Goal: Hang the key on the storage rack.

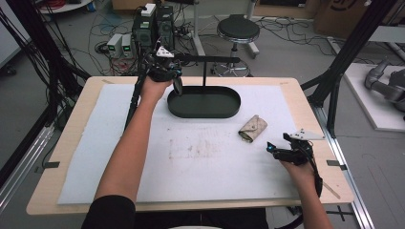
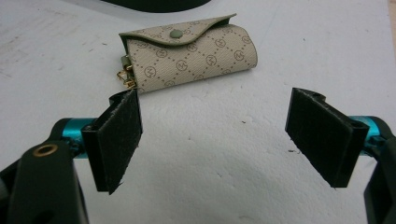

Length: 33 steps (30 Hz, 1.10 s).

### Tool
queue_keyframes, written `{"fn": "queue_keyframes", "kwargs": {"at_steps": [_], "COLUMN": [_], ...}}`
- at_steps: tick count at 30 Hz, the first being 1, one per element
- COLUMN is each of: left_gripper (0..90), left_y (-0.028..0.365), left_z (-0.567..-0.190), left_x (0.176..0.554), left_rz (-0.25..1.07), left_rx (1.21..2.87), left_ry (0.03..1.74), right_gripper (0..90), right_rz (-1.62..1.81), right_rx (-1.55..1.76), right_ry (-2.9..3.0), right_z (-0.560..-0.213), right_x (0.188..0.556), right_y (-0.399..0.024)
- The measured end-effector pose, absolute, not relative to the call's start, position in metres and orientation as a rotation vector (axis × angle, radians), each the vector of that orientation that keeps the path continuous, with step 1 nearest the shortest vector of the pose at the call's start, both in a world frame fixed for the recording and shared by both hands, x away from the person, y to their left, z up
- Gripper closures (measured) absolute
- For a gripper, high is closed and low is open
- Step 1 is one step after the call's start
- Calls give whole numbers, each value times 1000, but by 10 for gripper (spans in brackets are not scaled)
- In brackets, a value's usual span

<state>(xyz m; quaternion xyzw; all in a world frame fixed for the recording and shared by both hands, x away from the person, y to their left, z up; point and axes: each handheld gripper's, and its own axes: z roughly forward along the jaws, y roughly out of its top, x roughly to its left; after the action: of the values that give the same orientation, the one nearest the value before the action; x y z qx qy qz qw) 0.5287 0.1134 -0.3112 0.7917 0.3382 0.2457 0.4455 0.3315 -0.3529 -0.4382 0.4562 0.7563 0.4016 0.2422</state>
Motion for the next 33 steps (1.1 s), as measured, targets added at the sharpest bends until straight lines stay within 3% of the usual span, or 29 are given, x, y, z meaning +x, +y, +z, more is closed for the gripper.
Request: {"fn": "queue_keyframes", "kwargs": {"at_steps": [8, 9, 11, 12, 21, 33], "left_gripper": [864, 794, 772, 719, 644, 452], "left_y": [112, 112, 111, 111, 120, 145], "left_z": [-314, -315, -314, -314, -317, -341], "left_x": [533, 534, 533, 532, 516, 481], "left_rz": [591, 580, 580, 569, 491, 409], "left_rx": [1968, 1961, 1958, 1957, 1940, 1914], "left_ry": [844, 842, 837, 835, 823, 837], "right_gripper": [190, 190, 190, 190, 190, 190], "right_rz": [1095, 1096, 1096, 1099, 1095, 1095], "right_rx": [1251, 1246, 1246, 1247, 1240, 1243], "right_ry": [2067, 2068, 2067, 2067, 2075, 2073], "right_z": [-439, -438, -438, -439, -438, -438], "right_x": [331, 331, 331, 331, 331, 332], "right_y": [-354, -354, -354, -354, -352, -350]}}
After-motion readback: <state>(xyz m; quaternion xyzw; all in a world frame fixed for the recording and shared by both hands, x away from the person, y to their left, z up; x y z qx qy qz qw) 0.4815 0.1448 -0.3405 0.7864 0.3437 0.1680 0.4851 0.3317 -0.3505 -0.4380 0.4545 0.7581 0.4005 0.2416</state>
